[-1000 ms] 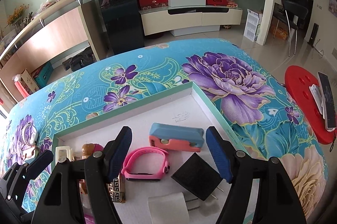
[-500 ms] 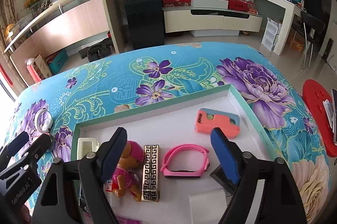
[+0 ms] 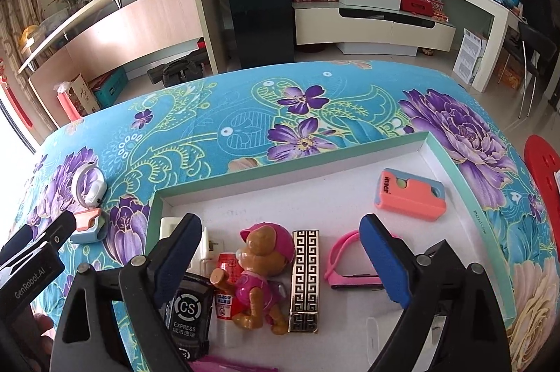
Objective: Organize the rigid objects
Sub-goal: 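Move both grippers back to the white ring toy and last block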
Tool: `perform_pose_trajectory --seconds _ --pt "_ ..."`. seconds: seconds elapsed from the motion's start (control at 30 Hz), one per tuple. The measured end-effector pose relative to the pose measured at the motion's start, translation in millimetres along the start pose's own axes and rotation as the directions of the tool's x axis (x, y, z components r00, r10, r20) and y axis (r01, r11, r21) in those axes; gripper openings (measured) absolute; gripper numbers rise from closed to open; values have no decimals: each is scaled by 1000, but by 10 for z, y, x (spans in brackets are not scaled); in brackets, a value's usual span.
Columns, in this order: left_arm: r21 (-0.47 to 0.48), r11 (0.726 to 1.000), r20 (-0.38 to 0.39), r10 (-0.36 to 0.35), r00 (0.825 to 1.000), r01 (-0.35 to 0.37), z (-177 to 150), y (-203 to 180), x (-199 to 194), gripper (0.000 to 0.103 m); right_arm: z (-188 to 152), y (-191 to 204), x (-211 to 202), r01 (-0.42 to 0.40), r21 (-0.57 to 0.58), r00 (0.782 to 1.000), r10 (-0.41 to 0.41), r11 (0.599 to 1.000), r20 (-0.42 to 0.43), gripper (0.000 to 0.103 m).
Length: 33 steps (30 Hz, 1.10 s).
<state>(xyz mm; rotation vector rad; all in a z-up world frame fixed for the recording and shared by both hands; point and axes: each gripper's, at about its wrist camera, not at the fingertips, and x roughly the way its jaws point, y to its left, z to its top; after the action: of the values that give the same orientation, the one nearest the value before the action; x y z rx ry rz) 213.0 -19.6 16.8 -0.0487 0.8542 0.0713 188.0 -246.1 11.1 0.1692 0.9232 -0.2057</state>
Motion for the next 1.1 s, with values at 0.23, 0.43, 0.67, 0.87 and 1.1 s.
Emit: perform_pose_trajectory --seconds 0.23,0.43,0.67,0.87,1.1 --pt "-64 998 -26 21 999 -22 0 295 73 103 -13 225 29 -16 -38 1000 16 999 -8 92" --pt "-108 993 -30 33 999 -36 10 524 91 103 -47 520 53 -46 -99 999 45 994 -11 92" --pt "-129 991 -61 36 998 -43 -19 711 184 103 -83 833 12 -82 -161 996 84 984 9 92" --pt "-78 997 -97 -3 995 -4 -53 610 312 103 -88 976 42 -87 -183 996 91 979 15 92" --pt "-13 999 -100 -42 994 41 -69 410 388 103 -63 962 102 -87 -159 996 90 983 13 92"
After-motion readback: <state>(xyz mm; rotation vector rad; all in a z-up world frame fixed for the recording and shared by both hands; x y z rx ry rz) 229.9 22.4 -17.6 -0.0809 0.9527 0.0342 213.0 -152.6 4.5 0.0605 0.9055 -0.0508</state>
